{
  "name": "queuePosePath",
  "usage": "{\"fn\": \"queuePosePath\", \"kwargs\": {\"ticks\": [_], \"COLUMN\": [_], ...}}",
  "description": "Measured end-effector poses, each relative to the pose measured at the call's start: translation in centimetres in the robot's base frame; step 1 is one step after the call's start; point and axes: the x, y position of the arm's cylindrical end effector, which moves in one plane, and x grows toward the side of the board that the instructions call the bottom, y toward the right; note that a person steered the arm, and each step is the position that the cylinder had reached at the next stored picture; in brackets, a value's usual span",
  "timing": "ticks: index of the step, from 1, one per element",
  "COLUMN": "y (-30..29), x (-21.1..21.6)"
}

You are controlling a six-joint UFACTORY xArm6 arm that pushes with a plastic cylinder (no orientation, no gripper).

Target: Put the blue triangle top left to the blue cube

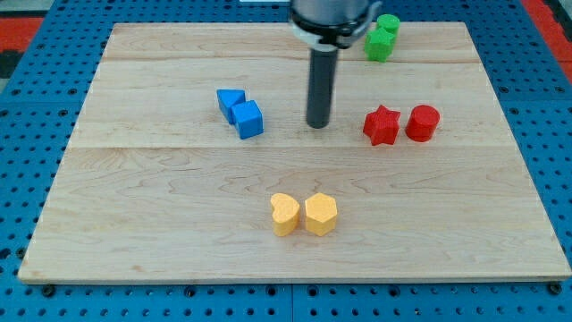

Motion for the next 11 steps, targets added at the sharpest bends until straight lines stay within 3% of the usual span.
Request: {"fn": "queuePosePath", "kwargs": {"ticks": [3, 4, 5, 6, 8, 9, 10, 11], "y": [-21.9, -12.6, -5.9, -5.2, -19.0, -23.8, -19.3, -17.9], "x": [-0.4, 0.9, -0.4, -4.6, -0.1, 0.0, 1.4, 8.2]}}
